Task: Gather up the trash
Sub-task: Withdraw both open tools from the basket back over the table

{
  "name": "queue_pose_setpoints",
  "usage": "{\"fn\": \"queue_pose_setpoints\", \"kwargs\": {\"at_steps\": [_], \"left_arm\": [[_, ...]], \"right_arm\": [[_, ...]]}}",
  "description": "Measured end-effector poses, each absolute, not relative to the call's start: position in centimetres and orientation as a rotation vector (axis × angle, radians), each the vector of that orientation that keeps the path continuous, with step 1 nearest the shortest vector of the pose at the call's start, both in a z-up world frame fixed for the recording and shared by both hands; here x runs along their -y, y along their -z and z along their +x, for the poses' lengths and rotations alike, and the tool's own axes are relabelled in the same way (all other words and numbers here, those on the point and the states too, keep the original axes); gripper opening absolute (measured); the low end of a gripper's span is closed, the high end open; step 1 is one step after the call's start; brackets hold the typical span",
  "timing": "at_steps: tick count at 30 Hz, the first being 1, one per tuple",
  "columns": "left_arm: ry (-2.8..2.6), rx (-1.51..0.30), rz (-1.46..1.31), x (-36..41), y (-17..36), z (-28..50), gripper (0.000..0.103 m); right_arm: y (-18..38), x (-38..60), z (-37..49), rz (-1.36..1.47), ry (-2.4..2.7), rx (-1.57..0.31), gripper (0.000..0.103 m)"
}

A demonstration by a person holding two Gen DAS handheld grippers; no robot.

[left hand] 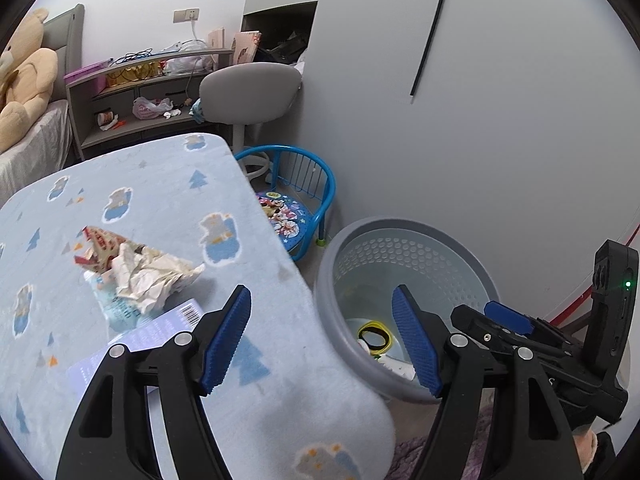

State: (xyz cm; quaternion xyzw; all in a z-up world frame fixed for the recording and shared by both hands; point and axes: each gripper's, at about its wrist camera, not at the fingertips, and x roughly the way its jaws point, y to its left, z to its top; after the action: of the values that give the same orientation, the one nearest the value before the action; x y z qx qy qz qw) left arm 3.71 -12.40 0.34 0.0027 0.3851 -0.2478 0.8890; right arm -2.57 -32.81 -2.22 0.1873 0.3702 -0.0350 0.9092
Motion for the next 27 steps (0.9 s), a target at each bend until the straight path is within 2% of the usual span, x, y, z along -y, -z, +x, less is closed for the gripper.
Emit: {"fn": "queue_pose_setpoints", "kwargs": {"at_steps": [27], "left_arm": [[0.326, -0.795, -0.081, -0.5, 1.7, 1.9, 0.070]], "right_arm": [[2.0, 21.6, -2.5, 0.310, -0.097, -0.777, 0.081]]}}
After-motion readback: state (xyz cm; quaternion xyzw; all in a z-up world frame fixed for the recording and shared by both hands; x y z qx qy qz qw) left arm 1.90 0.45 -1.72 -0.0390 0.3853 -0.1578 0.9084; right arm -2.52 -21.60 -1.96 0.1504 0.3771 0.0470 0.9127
